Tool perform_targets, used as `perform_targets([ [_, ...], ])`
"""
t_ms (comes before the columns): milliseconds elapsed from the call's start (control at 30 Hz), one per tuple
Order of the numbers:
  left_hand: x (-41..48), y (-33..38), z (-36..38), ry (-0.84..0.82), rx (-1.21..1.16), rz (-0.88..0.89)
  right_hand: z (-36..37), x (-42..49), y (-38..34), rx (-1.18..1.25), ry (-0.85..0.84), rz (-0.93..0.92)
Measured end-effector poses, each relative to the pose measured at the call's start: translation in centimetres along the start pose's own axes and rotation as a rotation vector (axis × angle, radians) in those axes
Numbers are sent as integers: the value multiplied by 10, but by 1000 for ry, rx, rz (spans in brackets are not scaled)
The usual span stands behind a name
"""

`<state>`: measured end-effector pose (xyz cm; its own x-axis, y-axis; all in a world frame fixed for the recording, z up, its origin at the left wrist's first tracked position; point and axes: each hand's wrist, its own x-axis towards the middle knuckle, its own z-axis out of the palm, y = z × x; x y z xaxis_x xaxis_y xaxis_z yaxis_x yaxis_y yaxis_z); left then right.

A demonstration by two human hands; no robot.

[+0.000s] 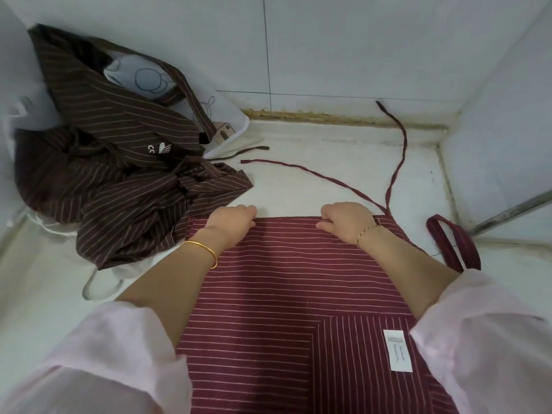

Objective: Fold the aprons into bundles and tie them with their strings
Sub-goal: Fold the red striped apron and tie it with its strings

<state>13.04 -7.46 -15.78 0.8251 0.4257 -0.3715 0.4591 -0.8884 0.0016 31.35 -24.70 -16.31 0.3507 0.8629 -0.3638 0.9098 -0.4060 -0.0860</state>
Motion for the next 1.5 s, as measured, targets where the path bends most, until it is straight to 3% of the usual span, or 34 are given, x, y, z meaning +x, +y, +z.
perform_targets([
  [200, 1, -7, -2, 8, 95, -22, -1, 3, 5, 14, 11, -21],
  [333, 3, -7, -3, 59, 19, -52, 3, 1, 6, 89, 61, 32],
  [467, 1, -16, -9, -47, -15, -75, 7, -3, 11, 90, 156, 98],
  [567, 0, -23, -12, -115, 85, -107, 10, -5, 18, 12, 160, 142],
  [733, 0, -21, -15, -33, 397, -221, 8, -6, 17, -42, 126, 195],
  [833, -6, -1, -17, 135, 545, -95, 9, -11, 7, -123, 292, 246],
  [900, -6, 24, -14, 214, 390, 85, 11, -18, 0, -154, 456, 218],
  [933, -6, 40, -12, 211, 256, 167, 16, -22, -3, -141, 533, 182],
  [1000, -3, 71, -4, 145, 64, 307, 29, -32, -10, -80, 523, 142],
  [1100, 5, 101, 7, 51, 59, 406, 48, -54, -10, -68, 393, 283],
  [1200, 10, 101, 4, -18, 89, 365, 56, -75, 10, 16, 367, 447],
  [1367, 19, 93, -20, -77, 253, 268, 58, -109, 23, 311, 529, 381],
  [1500, 18, 111, -30, -83, 338, 165, 56, -144, 30, 435, 673, 627],
])
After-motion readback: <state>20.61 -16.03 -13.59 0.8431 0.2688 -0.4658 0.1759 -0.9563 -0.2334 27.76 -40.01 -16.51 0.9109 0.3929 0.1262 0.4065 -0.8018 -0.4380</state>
